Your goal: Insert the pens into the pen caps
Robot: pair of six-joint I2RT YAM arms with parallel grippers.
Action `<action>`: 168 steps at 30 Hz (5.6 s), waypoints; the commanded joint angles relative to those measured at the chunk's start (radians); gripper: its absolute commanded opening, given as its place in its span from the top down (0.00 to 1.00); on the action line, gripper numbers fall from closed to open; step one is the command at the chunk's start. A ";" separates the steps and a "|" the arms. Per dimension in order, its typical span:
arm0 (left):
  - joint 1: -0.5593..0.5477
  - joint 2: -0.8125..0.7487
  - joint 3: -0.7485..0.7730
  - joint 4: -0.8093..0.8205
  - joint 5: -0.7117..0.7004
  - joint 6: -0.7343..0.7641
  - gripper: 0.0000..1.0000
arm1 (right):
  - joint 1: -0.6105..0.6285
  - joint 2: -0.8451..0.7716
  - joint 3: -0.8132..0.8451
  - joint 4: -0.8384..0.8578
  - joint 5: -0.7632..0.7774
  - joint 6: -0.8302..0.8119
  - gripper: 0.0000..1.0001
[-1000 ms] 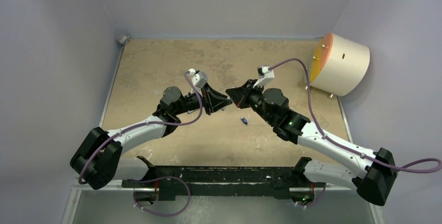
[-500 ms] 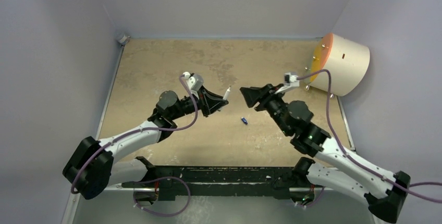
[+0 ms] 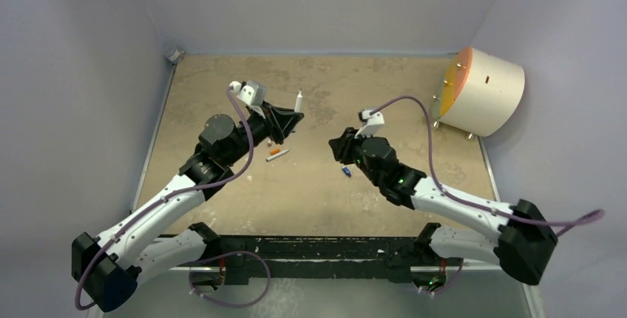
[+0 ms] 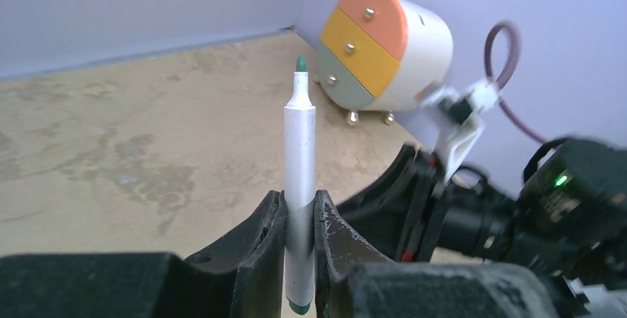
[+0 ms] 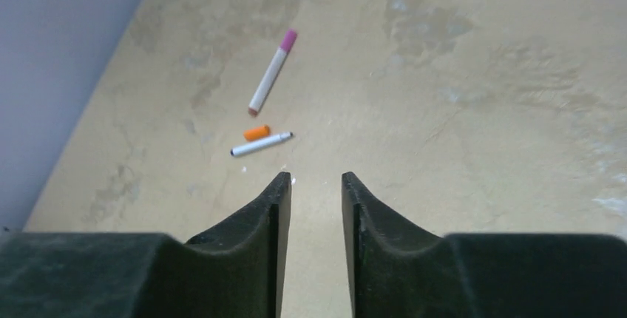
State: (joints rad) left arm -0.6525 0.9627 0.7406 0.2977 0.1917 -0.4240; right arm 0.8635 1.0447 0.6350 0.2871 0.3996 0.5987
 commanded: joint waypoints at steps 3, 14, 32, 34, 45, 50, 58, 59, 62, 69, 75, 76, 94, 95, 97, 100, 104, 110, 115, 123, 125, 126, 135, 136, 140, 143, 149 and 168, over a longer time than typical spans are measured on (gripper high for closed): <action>-0.001 -0.083 0.150 -0.304 -0.179 0.064 1.00 | 0.011 0.308 0.127 0.265 -0.149 -0.127 0.78; 0.000 -0.245 0.168 -0.547 -0.343 0.140 1.00 | 0.137 0.870 0.610 0.127 -0.121 -0.247 0.35; -0.001 -0.269 0.135 -0.560 -0.387 0.151 1.00 | 0.147 1.058 0.758 -0.018 -0.035 -0.251 0.38; -0.001 -0.269 0.135 -0.560 -0.385 0.151 1.00 | 0.147 1.070 0.767 -0.025 -0.036 -0.239 0.40; 0.000 -0.269 0.134 -0.566 -0.373 0.159 1.00 | 0.147 1.129 0.829 -0.106 -0.017 -0.187 0.45; -0.001 -0.271 0.134 -0.571 -0.371 0.160 1.00 | 0.147 1.137 0.835 -0.120 -0.007 -0.190 0.49; 0.000 -0.277 0.132 -0.578 -0.376 0.168 1.00 | 0.147 1.125 0.824 -0.135 0.030 -0.188 0.65; -0.001 -0.277 0.132 -0.578 -0.376 0.168 1.00 | 0.148 1.120 0.820 -0.133 0.032 -0.186 0.68; 0.000 -0.275 0.131 -0.581 -0.376 0.169 1.00 | 0.149 1.077 0.777 -0.087 0.077 -0.188 0.77; -0.001 -0.272 0.133 -0.580 -0.374 0.169 1.00 | 0.149 0.893 0.611 0.103 0.092 -0.252 0.86; -0.001 -0.274 0.135 -0.577 -0.376 0.168 1.00 | 0.145 0.758 0.491 0.113 0.105 -0.410 0.86; 0.000 -0.274 0.137 -0.576 -0.375 0.169 1.00 | 0.140 0.728 0.455 0.130 0.075 -0.439 0.86; 0.002 -0.254 0.147 -0.576 -0.347 0.172 1.00 | 0.285 0.612 0.073 0.192 -0.231 -0.392 0.88; 0.002 -0.252 0.148 -0.578 -0.346 0.172 1.00 | 0.298 0.625 0.068 0.203 -0.231 -0.374 0.88; 0.002 -0.255 0.147 -0.581 -0.344 0.172 1.00 | 0.313 0.638 0.048 0.225 -0.234 -0.346 0.88; 0.002 -0.262 0.144 -0.581 -0.343 0.172 1.00 | 0.318 0.644 0.020 0.243 -0.233 -0.318 0.88; 0.003 -0.265 0.144 -0.583 -0.347 0.174 1.00 | 0.318 0.640 0.003 0.242 -0.213 -0.287 0.89; 0.002 -0.265 0.143 -0.583 -0.345 0.172 1.00 | 0.316 0.602 0.018 0.221 -0.168 -0.298 0.89; 0.002 -0.264 0.141 -0.588 -0.378 0.170 1.00 | 0.312 0.614 0.107 0.167 -0.096 -0.370 0.93; 0.002 -0.341 0.131 -0.566 -0.597 0.126 1.00 | 0.318 0.761 0.386 0.222 -0.231 -0.482 0.92; 0.002 -0.376 0.136 -0.574 -0.742 0.090 1.00 | 0.318 0.819 0.455 0.244 -0.279 -0.498 0.92; 0.002 -0.396 0.137 -0.579 -0.815 0.075 1.00 | 0.319 0.852 0.491 0.254 -0.297 -0.511 0.91; 0.001 -0.528 0.159 -0.638 -1.305 -0.001 1.00 | 0.323 1.075 0.779 0.230 -0.405 -0.569 0.92; 0.001 -0.535 0.161 -0.640 -1.310 0.004 1.00 | 0.324 1.096 0.804 0.226 -0.414 -0.576 0.92; 0.001 -0.546 0.168 -0.666 -1.316 0.015 1.00 | 0.329 1.175 0.889 0.204 -0.438 -0.585 0.92; 0.002 -0.547 0.171 -0.684 -1.312 0.016 1.00 | 0.335 1.211 0.918 0.189 -0.446 -0.585 0.92; 0.000 -0.553 0.166 -0.679 -1.305 0.018 1.00 | 0.342 1.205 0.864 0.196 -0.433 -0.573 0.92; 0.001 -0.538 0.132 -0.650 -1.268 0.016 1.00 | 0.343 1.036 0.685 0.222 -0.313 -0.537 0.93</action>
State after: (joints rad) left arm -0.6510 0.4164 0.8745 -0.3832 -1.0916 -0.4091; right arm 1.2034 2.1838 1.3384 0.5030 0.0143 0.0555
